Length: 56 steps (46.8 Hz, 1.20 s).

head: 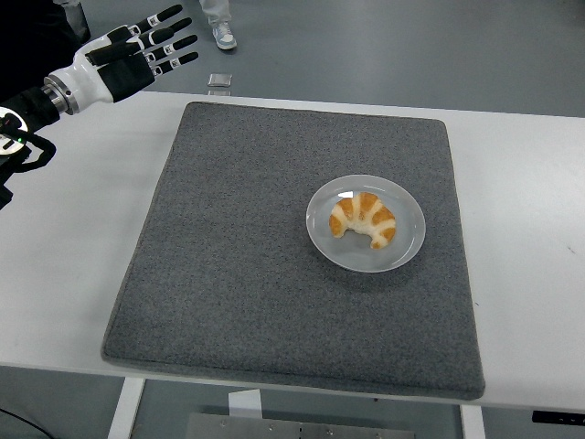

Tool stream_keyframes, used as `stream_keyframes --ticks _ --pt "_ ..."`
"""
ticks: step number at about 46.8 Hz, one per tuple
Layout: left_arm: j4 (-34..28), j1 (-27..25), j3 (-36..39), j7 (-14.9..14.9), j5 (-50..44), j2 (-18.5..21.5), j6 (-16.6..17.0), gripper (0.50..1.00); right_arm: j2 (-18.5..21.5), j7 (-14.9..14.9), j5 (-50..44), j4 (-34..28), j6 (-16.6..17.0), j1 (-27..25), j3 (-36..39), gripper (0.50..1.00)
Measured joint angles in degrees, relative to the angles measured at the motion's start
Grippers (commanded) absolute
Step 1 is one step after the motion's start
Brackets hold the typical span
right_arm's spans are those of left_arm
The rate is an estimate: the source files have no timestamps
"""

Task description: Place the bread on the plate

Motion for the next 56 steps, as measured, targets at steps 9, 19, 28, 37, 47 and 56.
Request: stream_keyframes --ticks 9,19,28,37,47,56 --pt "0.3 0.0 0.0 0.0 -2.6 0.0 0.0 0.992 0.0 0.0 0.2 0.0 0.1 0.0 0.1 0.952" --pt "0.3 0.1 0.0 0.1 -2.7 -0.5 0.0 0.992 0.0 -0.1 0.3 0.3 0.4 0.0 0.0 0.952" --pt "2.5 0.0 0.0 0.0 -2.8 -1.9 0.0 0.992 0.0 0.0 0.3 0.4 0.4 0.0 0.1 0.952" --pt "4.0 -0.2 0.0 0.0 -2.8 -2.8 0.0 0.992 0.0 0.1 0.4 0.5 0.4 0.0 0.1 0.952" --pt "3.9 -0.2 0.1 0.1 -2.7 -2.9 0.0 0.992 0.0 0.3 0.4 0.6 -0.1 0.0 0.1 0.952" --pt "3.9 -0.4 0.0 0.1 -2.7 -2.8 0.0 0.992 0.0 0.0 0.3 0.6 -0.2 0.0 0.0 0.952"
